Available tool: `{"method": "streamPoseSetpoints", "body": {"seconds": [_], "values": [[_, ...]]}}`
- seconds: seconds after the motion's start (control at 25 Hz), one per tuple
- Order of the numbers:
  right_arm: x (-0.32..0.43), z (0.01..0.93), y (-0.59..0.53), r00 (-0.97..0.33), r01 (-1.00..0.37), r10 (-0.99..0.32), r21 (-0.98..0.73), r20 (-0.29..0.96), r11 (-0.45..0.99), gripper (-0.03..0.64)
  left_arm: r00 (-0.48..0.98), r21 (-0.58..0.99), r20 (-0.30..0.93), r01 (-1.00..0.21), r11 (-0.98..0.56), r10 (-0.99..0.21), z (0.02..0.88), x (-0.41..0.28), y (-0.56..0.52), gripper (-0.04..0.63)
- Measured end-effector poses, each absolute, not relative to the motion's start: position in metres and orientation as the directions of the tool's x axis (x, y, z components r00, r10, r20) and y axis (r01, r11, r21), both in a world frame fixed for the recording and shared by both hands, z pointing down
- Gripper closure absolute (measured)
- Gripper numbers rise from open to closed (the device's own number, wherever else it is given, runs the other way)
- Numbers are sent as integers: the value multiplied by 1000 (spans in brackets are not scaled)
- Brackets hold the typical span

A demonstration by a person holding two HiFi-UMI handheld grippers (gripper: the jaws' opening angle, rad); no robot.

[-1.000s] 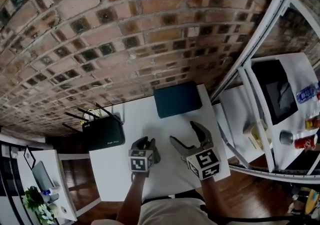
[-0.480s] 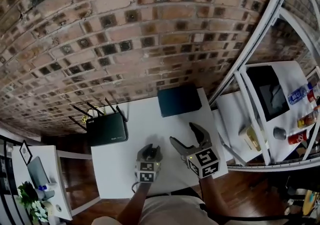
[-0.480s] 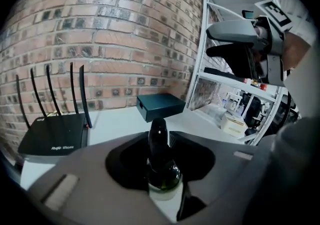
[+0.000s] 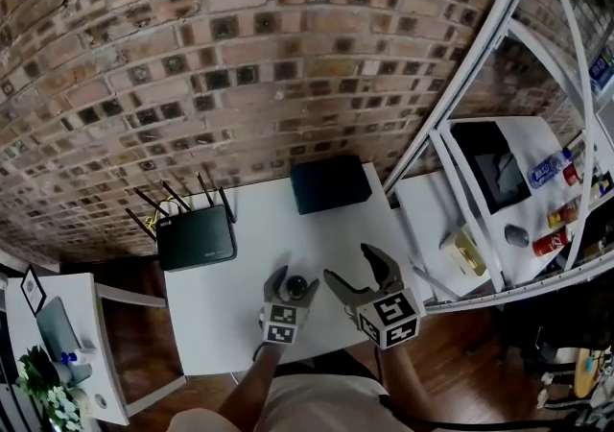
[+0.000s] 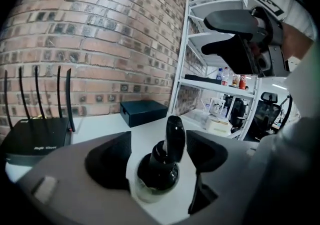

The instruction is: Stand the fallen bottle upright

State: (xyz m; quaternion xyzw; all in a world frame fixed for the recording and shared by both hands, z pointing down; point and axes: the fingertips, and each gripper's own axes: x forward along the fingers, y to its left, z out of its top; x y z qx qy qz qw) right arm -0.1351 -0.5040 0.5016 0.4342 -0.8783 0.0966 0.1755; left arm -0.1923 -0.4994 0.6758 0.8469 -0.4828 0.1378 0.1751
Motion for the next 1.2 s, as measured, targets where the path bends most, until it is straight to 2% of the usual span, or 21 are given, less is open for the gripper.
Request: {"method": "streamPoseSetpoints", "body": {"seconds": [0.12,0.28,0.48,0.64,0.84,0.96,1.12,1.2], "values": [[-133,502,-485,-564,-796,-727,-25,392,604,252,512,154,372,-857,-492,-774,668,-194,-492,199],[-126,497,-461,-593,-776,-714,-31,372,629,252,461,134,336,-887,-443,-821,650,-202,-470,198],[-106,481,-437,-645,-757,-721,-80,255,649,252,296,89,289,-955,-282,-910,604,-220,-429,199],[-75,473,-396,-699,-706,-686,-42,203,707,252,123,35,200,-992,-119,-972,551,-220,-378,199],[1,488,-319,-687,-719,-710,1,154,695,257,-77,96,110,-992,87,-991,501,-176,-275,248],[34,480,-290,-663,-745,-741,10,101,668,324,-123,71,95,-989,130,-988,480,-151,-231,311],[42,465,-251,-707,-695,-690,26,156,719,323,-149,34,109,-988,153,-983,460,-130,-180,311],[45,454,-239,-713,-685,-682,45,162,727,305,-145,10,82,-989,146,-986,446,-121,-170,290]]}}
